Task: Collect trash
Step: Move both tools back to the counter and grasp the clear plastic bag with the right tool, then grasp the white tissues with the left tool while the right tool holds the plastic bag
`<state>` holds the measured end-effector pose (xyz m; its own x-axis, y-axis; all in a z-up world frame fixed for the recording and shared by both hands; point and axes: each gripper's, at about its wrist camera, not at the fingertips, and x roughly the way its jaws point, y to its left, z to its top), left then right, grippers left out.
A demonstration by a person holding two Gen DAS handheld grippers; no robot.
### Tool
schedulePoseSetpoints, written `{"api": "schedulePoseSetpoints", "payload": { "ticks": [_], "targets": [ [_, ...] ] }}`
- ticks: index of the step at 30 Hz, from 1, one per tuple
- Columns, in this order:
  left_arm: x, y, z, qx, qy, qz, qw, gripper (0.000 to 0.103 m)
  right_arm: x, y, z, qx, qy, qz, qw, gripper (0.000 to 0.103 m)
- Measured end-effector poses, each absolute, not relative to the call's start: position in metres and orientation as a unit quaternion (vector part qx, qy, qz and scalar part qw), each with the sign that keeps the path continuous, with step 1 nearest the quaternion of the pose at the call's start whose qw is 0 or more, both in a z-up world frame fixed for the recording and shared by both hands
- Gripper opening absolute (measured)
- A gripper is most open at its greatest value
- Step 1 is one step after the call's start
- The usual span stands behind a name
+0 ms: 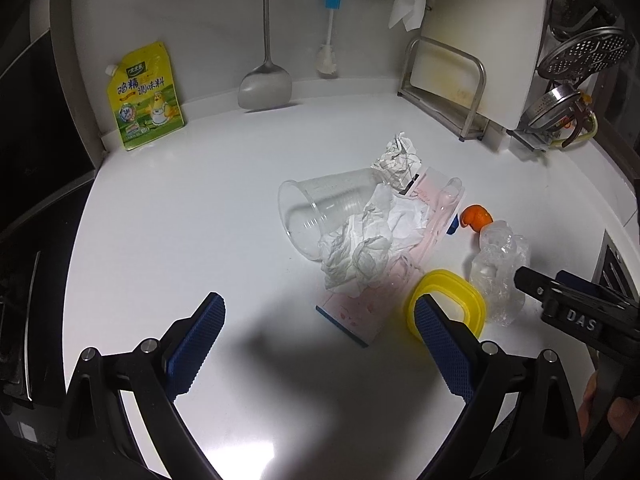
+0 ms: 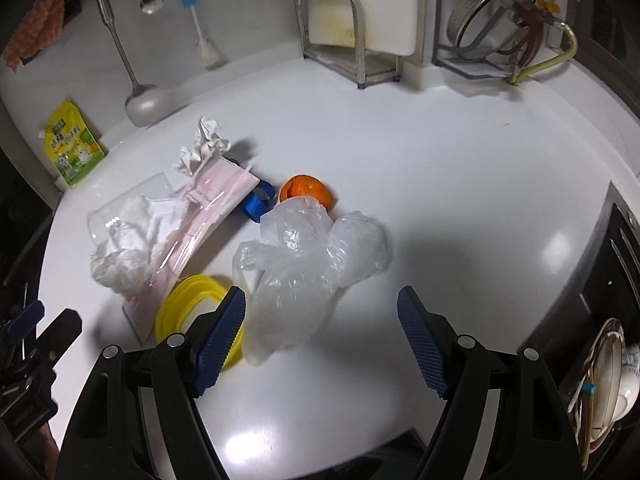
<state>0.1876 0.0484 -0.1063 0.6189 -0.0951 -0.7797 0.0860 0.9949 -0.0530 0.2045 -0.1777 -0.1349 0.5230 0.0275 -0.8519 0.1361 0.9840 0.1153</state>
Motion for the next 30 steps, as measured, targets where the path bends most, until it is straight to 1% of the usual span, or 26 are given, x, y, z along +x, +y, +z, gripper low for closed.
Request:
{"api": "schedulePoseSetpoints", "payload": {
  "ticks": [7, 14, 15, 16, 19, 22, 25, 30],
  "targets": [
    [0.198, 0.048, -0.112, -0.005, 0.440, -0.054, 0.896, 0.094, 0.226, -0.175, -0.156, 0.087, 0.515, -0.055, 0.851, 0.075],
    [0.202, 0.048, -0.118, -0.007, 0.441, -0.057, 0.896, 0.094, 0.229, -0.171, -0.161, 0.072, 0.505, -0.059, 0.858, 0.074],
    [0.203, 0.048, -0.119, -0.007, 0.440, -0.058, 0.896, 0.094, 0.229, -0.171, -0.161, 0.071, 0.502, -0.059, 0.860, 0.072],
    [0.204, 0.048, -0.121, -0.009, 0.440, -0.059, 0.896, 0.094, 0.229, -0.170, -0.160, 0.071, 0.500, -0.058, 0.861, 0.066],
    [0.204, 0.051, -0.125, -0.015, 0.434, -0.060, 0.899, 0.094, 0.228, -0.168, -0.161, 0.067, 0.501, -0.054, 0.861, 0.054],
    [0.205, 0.052, -0.128, -0.017, 0.429, -0.060, 0.901, 0.094, 0.224, -0.168, -0.161, 0.070, 0.499, -0.046, 0.863, 0.038],
    [0.206, 0.051, -0.131, -0.019, 0.425, -0.062, 0.903, 0.094, 0.219, -0.170, -0.160, 0.077, 0.495, -0.043, 0.865, 0.030],
    [0.212, 0.047, -0.136, -0.031, 0.424, -0.065, 0.903, 0.094, 0.206, -0.177, -0.154, 0.089, 0.483, -0.047, 0.870, 0.027]
  ]
}}
